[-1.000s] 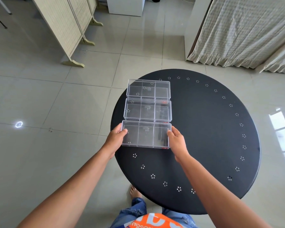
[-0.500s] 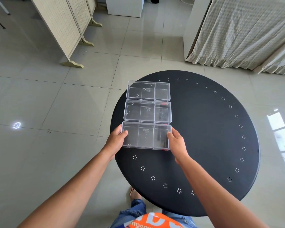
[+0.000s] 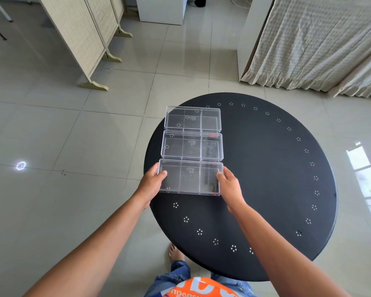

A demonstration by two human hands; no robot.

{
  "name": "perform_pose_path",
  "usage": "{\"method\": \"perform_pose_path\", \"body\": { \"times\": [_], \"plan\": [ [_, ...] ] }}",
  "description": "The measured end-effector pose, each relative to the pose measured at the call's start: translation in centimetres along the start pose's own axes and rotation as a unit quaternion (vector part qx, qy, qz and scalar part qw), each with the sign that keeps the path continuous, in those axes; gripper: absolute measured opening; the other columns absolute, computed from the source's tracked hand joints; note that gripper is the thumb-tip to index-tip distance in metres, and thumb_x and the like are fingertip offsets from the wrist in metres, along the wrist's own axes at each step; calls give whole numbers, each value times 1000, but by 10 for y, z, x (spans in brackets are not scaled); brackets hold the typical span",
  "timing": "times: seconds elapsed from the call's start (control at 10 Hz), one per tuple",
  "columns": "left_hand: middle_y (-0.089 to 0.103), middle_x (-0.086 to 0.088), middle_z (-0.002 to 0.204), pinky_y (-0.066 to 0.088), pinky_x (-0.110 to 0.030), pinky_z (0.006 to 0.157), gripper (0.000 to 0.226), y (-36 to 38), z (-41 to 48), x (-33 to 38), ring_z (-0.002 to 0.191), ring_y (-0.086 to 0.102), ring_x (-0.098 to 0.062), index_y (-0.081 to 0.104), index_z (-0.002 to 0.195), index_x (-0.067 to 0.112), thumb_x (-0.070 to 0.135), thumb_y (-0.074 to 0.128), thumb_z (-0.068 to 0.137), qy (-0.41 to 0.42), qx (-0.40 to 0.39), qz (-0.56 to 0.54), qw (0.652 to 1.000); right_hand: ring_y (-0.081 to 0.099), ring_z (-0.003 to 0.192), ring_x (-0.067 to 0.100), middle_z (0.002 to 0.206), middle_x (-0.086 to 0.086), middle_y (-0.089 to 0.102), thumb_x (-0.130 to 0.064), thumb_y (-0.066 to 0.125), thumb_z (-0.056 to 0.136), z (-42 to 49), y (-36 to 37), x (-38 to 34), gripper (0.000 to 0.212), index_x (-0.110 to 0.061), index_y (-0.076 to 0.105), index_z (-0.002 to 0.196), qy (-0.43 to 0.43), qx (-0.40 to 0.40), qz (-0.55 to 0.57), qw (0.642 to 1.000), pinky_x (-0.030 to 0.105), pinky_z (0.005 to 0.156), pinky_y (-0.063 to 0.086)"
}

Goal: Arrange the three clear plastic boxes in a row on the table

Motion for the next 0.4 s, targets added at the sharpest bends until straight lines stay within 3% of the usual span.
{"method": "perform_pose_path", "body": {
  "times": [0.1, 0.2, 0.3, 0.4],
  "plan": [
    [36, 9, 156, 28, -41, 119, 69, 1, -1, 2, 142, 37, -12, 30, 153, 24, 39, 52, 89, 1, -1, -3, 1000, 66, 87, 4, 97, -13, 73, -15, 37, 100, 3, -2, 2, 32, -25, 67, 110, 1, 3, -10, 1000, 12, 63, 49],
    [32, 7, 156, 25, -35, 119, 62, 3, -5, 7, 145, 31, -14, 24, 155, 17, 26, 49, 99, 7, 8, -1, 1000, 64, 100, 11, 112, 1, 71, -33, 44, 91, 5, -1, 6, 42, -15, 62, 124, 11, 8, -19, 1000, 36, 93, 54],
    [27, -3, 161, 26, -35, 117, 69, -1, -5, 6, 146, 31, -17, 19, 156, 19, 28, 52, 97, 11, 19, -2, 1000, 60, 117, 21, 126, -6, 66, -48, 46, 78, 7, -6, 10, 65, -14, 56, 132, 18, 26, -6, 999, 37, 101, 46],
    [33, -3, 159, 31, -33, 111, 64, -17, -10, 18, 143, 36, -19, 27, 154, 21, 27, 52, 95, 45, 100, 27, 994, 51, 120, 15, 125, -7, 52, -34, 49, 94, 2, -14, 5, 55, -11, 48, 144, 23, 39, -9, 999, 28, 98, 36]
  ]
}}
Point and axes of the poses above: each hand's wrist, its own z-axis towards the middle knuckle, its own y-axis out of the palm, x = y × z, the point moved 8 cm from there along z, towards the middle knuckle
